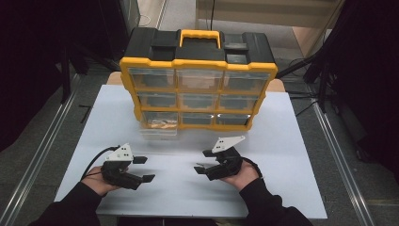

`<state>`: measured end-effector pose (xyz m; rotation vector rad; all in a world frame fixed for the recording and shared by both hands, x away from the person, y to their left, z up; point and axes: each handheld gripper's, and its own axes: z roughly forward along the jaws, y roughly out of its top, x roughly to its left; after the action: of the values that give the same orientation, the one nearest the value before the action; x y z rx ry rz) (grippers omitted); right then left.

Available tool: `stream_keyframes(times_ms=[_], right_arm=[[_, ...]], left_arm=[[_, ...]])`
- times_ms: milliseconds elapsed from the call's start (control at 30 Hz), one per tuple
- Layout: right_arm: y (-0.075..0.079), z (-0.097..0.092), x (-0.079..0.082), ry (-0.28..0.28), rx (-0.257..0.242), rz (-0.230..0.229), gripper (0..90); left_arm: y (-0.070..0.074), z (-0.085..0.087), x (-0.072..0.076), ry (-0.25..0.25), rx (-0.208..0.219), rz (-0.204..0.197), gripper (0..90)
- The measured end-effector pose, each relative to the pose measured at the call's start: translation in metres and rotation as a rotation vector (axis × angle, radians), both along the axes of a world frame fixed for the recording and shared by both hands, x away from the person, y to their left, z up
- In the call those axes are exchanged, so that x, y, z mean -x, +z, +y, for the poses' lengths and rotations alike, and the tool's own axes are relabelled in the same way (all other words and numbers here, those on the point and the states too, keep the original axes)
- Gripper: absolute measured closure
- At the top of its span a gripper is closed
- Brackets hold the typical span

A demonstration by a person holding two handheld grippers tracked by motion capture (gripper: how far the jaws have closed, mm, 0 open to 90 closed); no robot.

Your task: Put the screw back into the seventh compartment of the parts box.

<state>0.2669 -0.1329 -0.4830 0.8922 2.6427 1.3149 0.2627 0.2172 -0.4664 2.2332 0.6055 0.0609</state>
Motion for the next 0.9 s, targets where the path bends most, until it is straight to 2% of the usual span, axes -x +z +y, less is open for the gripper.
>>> stream_keyframes(times_ms=[167,500,767,900], right_arm=[[-0.003,-0.001,0.001,-0.012,0.005,0.014,32.0],[-0.009,-0.003,0.001,-0.015,0.017,0.013,33.7],[-0.013,-0.001,0.0,-0.019,0.05,0.024,35.9],[-0.019,0.0,-0.001,-0.021,0.077,0.013,41.2]], left_arm=[[0.0,0.0,0.0,0.003,-0.002,0.001,27.6],[0.0,0.0,0.0,0.003,0.0,0.001,27.6],[0.0,0.0,0.0,0.003,-0.002,0.001,27.6],[0.0,0.0,0.0,0.001,0.001,0.0,27.6]])
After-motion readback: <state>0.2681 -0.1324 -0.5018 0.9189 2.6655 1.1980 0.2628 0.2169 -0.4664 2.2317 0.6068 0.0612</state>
